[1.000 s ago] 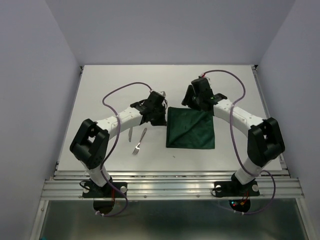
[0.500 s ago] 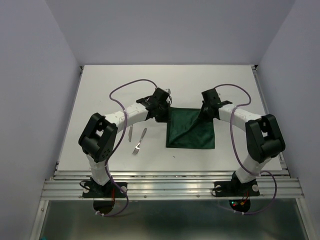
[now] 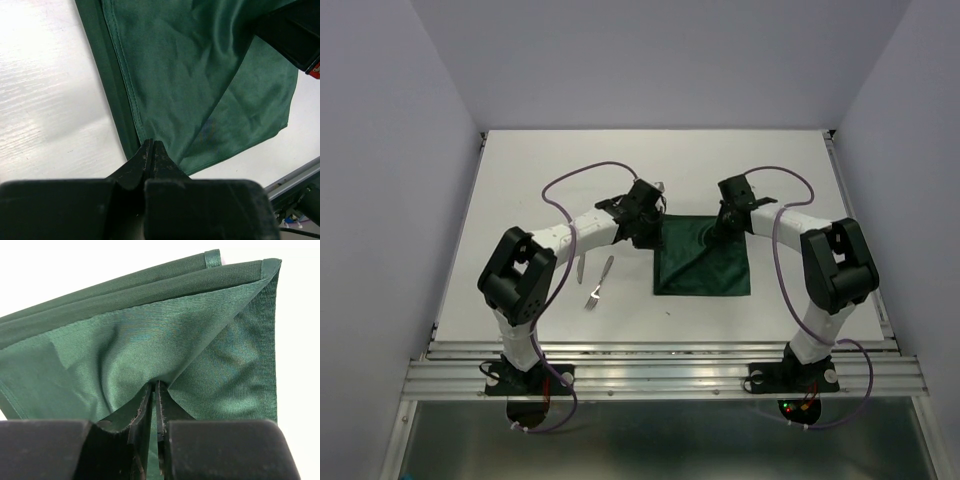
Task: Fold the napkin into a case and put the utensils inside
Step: Smooth out the upper triangle-folded napkin at the center of the board.
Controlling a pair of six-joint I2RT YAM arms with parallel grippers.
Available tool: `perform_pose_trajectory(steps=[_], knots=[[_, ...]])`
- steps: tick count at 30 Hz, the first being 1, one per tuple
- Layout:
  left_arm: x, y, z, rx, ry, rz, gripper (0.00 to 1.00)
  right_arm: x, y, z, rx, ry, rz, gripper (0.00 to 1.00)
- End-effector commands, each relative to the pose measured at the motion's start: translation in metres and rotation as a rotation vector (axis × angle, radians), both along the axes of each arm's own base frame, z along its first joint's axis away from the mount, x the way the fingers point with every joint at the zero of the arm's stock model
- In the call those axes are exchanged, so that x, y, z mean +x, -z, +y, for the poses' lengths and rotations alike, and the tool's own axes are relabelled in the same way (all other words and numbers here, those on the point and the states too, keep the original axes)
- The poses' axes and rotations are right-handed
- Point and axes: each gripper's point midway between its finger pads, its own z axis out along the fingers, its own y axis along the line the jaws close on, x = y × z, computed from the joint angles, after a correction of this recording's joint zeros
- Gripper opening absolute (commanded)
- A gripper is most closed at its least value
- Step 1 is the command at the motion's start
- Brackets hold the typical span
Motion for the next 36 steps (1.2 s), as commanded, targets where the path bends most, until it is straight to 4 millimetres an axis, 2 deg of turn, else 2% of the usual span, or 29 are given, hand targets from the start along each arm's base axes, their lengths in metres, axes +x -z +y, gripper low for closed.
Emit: perform_pose_trajectory(steps=[1, 10, 20, 24, 28, 29, 31, 33, 36], knots=[[-0.007, -0.022, -0.003, -0.033, 0.017, -0.039, 0.00, 0.017, -0.015, 0.003, 0.006, 0.002, -0.054, 0.12], [-0.027, -0.025, -0.010, -0.023, 0.073, -0.031, 0.00, 0.027, -0.026, 0.001, -0.003, 0.023, -0.092, 0.13], [-0.038, -0.026, -0.010, -0.019, 0.096, -0.027, 0.00, 0.035, 0.000, -0.015, -0.051, 0.056, -0.043, 0.12], [-0.039, -0.024, -0.009, -0.013, 0.096, -0.024, 0.00, 0.040, -0.021, -0.015, -0.045, 0.060, -0.093, 0.12], [-0.038, -0.020, -0.012, -0.009, 0.101, -0.018, 0.00, 0.047, -0.041, -0.027, -0.055, 0.091, -0.146, 0.13], [-0.039, -0.020, -0.013, -0.010, 0.104, -0.019, 0.00, 0.050, -0.043, -0.036, -0.055, 0.111, -0.150, 0.13], [-0.039, -0.019, -0.014, -0.008, 0.106, -0.017, 0.00, 0.052, -0.044, -0.039, -0.055, 0.110, -0.151, 0.13], [-0.039, -0.019, -0.015, -0.009, 0.108, -0.018, 0.00, 0.055, -0.041, -0.051, -0.061, 0.131, -0.144, 0.13], [-0.038, -0.020, -0.016, -0.011, 0.109, -0.020, 0.00, 0.057, -0.034, -0.055, -0.065, 0.132, -0.127, 0.13]])
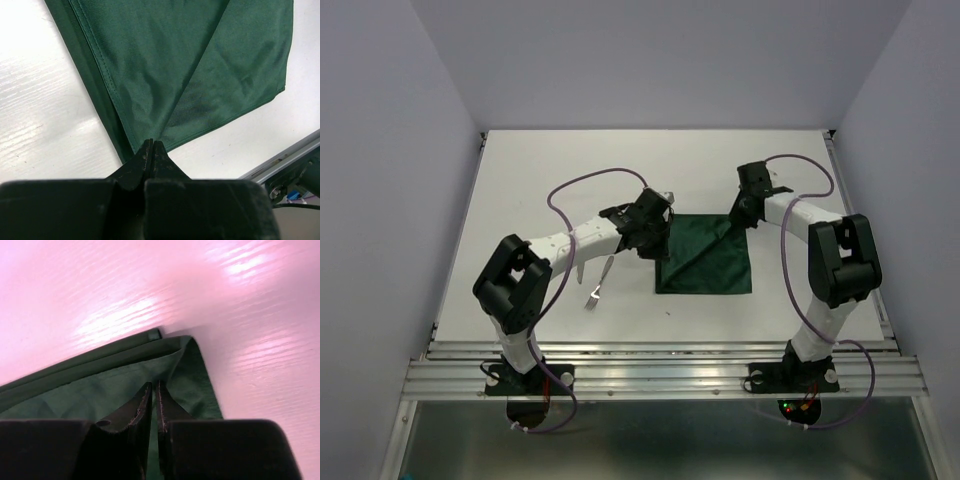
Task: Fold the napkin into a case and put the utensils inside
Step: Smooth out the upper triangle-folded napkin at the center of the board.
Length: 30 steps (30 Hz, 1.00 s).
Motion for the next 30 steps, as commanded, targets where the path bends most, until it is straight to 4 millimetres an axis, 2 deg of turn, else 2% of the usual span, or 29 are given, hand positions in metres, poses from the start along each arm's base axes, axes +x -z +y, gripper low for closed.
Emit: perform_pose_trajectory(steps=[1, 8, 11, 14, 18, 24, 30], knots=[[-0.001, -0.015, -0.005, -0.021, 0.027, -0.035, 0.00, 0.017, -0.012, -0.013, -0.019, 0.018, -0.041, 0.13], [-0.004, -0.018, -0.010, -0.026, 0.048, -0.037, 0.00, 0.017, 0.014, -0.019, -0.045, 0.026, 0.016, 0.13], [-0.009, -0.020, -0.014, -0.037, 0.074, -0.035, 0.00, 0.016, 0.016, -0.024, -0.047, 0.035, 0.023, 0.13], [-0.018, -0.014, -0.022, -0.036, 0.129, -0.013, 0.00, 0.014, 0.017, -0.024, -0.046, 0.034, 0.026, 0.13], [-0.029, 0.008, -0.022, 0.019, 0.153, 0.024, 0.00, 0.010, 0.019, -0.022, -0.036, 0.029, 0.034, 0.13], [-0.025, 0.018, -0.016, 0.036, 0.126, -0.003, 0.00, 0.007, 0.020, -0.022, -0.035, 0.023, 0.039, 0.13], [-0.014, 0.066, 0.006, 0.182, 0.089, 0.014, 0.00, 0.005, 0.020, -0.022, -0.031, 0.022, 0.041, 0.13]])
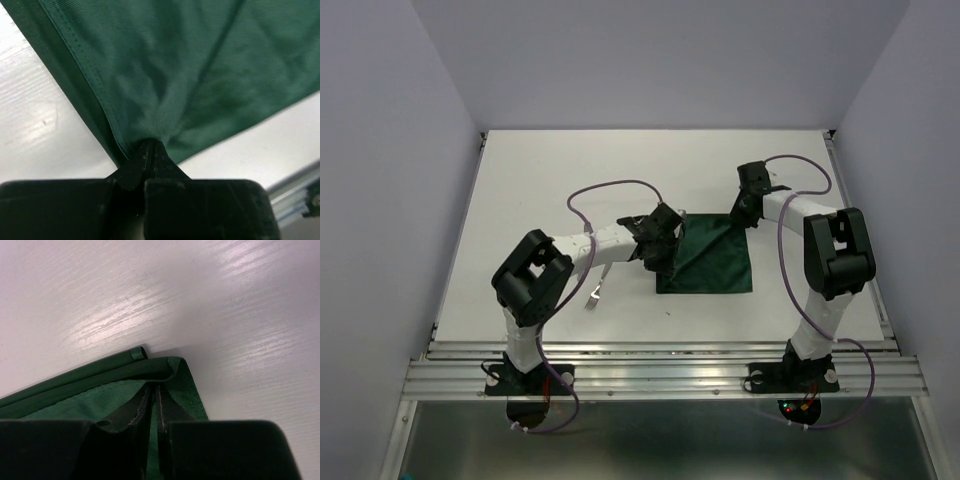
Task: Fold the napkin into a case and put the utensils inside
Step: Smooth out the upper triangle-folded napkin at the center of the board.
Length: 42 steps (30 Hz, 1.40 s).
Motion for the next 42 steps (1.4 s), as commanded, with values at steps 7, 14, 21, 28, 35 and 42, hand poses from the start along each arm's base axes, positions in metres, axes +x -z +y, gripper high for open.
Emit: perform_pose_trajectory(steps=[7, 14, 21, 28, 35, 42], knots=[[0.020, 0.013, 0.015, 0.101, -0.036, -0.051, 0.00, -0.010, -0.001, -0.007, -0.020, -0.007, 0.007, 0.13], [0.029, -0.038, 0.010, 0.033, -0.071, -0.123, 0.00, -0.015, -0.004, -0.008, -0.016, -0.004, 0.002, 0.13], [0.007, -0.039, 0.013, -0.017, -0.052, -0.072, 0.00, -0.014, -0.029, -0.001, 0.024, -0.024, -0.053, 0.13], [-0.015, -0.012, 0.012, -0.057, 0.029, -0.007, 0.00, -0.012, -0.027, 0.001, 0.029, -0.034, -0.046, 0.13], [-0.017, 0.021, 0.032, 0.078, 0.010, 0.027, 0.00, -0.017, -0.021, -0.003, 0.010, -0.028, -0.030, 0.14], [-0.007, 0.014, 0.042, 0.132, -0.025, -0.019, 0.00, -0.019, -0.023, -0.002, 0.017, -0.038, -0.034, 0.14]])
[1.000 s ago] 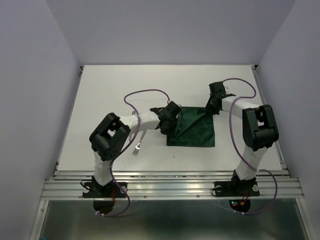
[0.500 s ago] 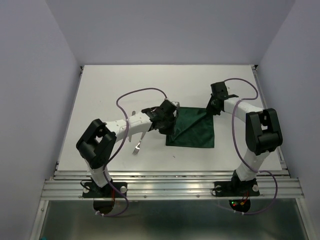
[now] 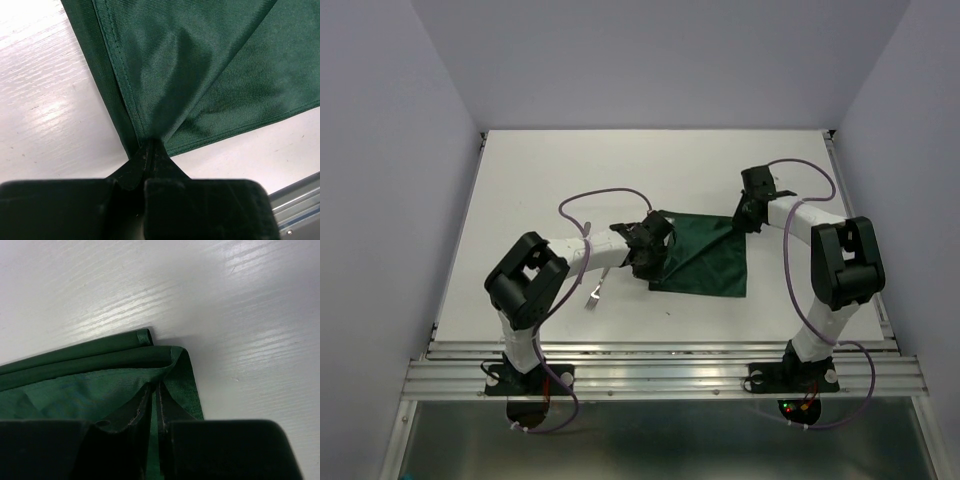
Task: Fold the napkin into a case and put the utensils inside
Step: Smooth out the upper triangle-folded napkin at the center of the board.
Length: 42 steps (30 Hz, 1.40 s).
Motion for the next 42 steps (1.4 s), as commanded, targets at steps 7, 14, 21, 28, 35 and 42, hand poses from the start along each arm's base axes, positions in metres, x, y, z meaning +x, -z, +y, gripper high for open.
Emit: perform_pose_trajectory(steps=[7, 14, 21, 28, 35, 42], knots=[[0.025, -0.075, -0.020, -0.093, 0.000, -0.141, 0.00, -0.001, -0.045, 0.027, 0.114, -0.090, -0.107, 0.17], [0.045, -0.076, -0.046, -0.144, -0.034, -0.152, 0.00, -0.028, -0.059, 0.077, 0.163, -0.186, -0.129, 0.20], [0.045, -0.048, -0.048, -0.132, -0.072, -0.112, 0.00, -0.058, -0.042, 0.134, 0.184, -0.340, -0.072, 0.14], [0.035, -0.018, -0.040, -0.107, -0.092, -0.064, 0.00, -0.068, -0.008, 0.137, 0.151, -0.341, 0.006, 0.15], [0.028, -0.004, -0.034, -0.090, -0.097, -0.041, 0.00, -0.064, 0.010, 0.125, 0.092, -0.326, 0.037, 0.19], [0.024, 0.001, -0.030, -0.079, -0.088, -0.038, 0.00, -0.050, 0.012, 0.096, 0.057, -0.261, 0.032, 0.19]])
